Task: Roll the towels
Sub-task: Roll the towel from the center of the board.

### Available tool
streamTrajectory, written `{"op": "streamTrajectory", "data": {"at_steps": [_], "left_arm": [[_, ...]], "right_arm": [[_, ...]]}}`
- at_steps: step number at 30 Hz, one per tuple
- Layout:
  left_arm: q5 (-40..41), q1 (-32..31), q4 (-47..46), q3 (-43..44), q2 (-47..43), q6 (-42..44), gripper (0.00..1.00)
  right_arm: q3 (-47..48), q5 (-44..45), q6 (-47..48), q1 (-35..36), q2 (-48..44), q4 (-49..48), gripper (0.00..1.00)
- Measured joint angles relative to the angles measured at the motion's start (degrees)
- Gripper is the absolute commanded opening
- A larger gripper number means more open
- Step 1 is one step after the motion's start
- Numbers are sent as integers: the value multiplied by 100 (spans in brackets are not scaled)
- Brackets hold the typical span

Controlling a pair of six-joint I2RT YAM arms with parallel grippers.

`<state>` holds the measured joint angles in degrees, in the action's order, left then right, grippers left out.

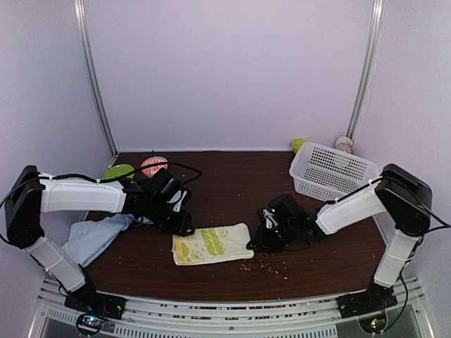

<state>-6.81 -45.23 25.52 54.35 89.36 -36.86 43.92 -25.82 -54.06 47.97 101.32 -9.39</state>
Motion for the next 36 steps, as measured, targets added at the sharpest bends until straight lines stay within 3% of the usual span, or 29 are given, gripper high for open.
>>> {"op": "streamTrajectory", "data": {"at_steps": [9,17,36], "left_arm": [[-210,-236,-63,236,376,15,35],[-474,-424,-365,997,903,24,35],[-857,-664,-699,1268,1886,-20,9]], "right_arm": [[157,1285,1338,-201,-1145,2197,0],[905,2271,2168,-205,-1305,3657,0],[1384,2658,2323,42,-1128,4166,0]]}}
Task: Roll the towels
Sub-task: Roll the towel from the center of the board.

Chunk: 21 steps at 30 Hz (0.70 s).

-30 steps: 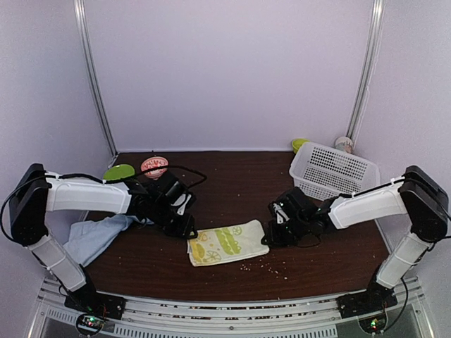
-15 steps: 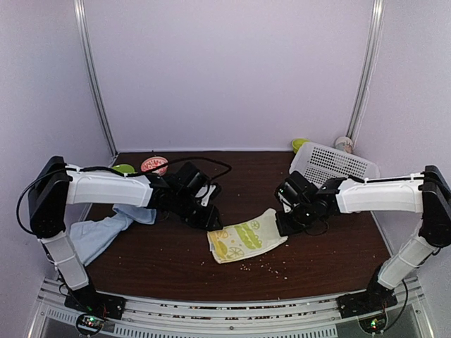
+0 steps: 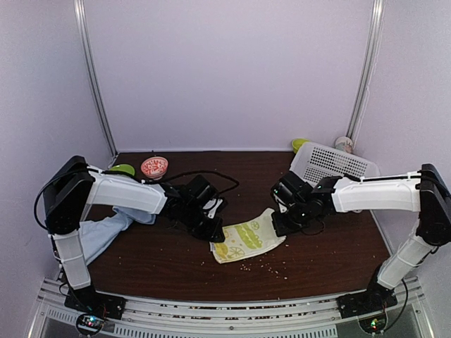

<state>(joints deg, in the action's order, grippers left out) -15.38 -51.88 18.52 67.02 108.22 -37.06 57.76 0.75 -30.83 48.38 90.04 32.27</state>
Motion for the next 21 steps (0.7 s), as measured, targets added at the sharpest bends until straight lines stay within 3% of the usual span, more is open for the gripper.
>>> {"op": "streamTrajectory", "data": {"at_steps": [21], "left_arm": [[-33,-76,-208,-192,55,-101,0]], "right_arm": [[275,-273,-116,352,621,-382,0]]}}
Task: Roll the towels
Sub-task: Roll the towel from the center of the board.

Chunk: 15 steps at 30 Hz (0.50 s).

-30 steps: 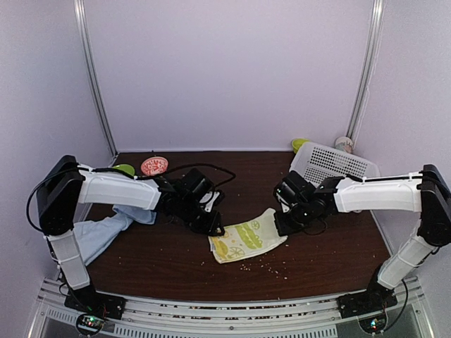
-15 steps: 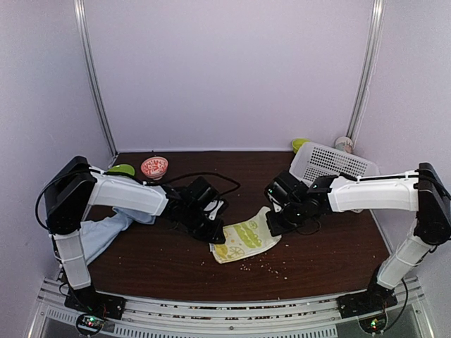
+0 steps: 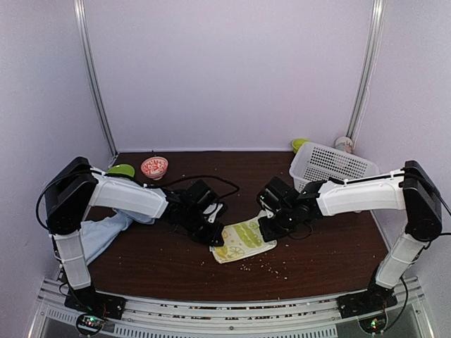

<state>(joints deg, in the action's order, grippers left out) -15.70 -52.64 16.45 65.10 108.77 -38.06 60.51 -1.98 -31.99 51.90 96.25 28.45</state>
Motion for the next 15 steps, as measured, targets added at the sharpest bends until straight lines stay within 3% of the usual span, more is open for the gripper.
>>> {"op": "streamTrajectory", "data": {"at_steps": [15], "left_arm": [[0,-22,-9,-39,0,-2,0]], "right_arm": [[44,-533,-98,85,363,-411,0]]}}
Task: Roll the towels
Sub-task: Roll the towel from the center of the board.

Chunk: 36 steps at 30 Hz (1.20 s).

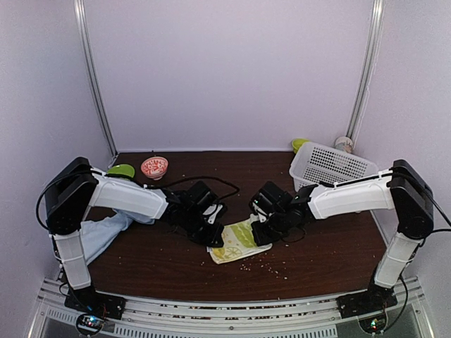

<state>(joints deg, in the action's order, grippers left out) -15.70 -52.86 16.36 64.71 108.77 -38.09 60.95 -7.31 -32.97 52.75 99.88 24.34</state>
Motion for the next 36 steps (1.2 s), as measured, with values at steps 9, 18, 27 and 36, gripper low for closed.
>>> {"op": "streamTrajectory", "data": {"at_steps": [9,18,27,36], "left_arm": [[-17,-2,-17,-37,33,0,0],[-9,-2,28,-52,-7,22,0],[61,-2,592,426,-540,177,0],[-291,-2,258,1506,-81,87,0]], "right_arm": [[-2,-455,-57,59,240,-332,21],[-214,-662,-192,17,247,-752,39],[-584,-887,-212,-55,129,-1425,52],[-1034,-988,-234,-105,-57,-2081,54]]}}
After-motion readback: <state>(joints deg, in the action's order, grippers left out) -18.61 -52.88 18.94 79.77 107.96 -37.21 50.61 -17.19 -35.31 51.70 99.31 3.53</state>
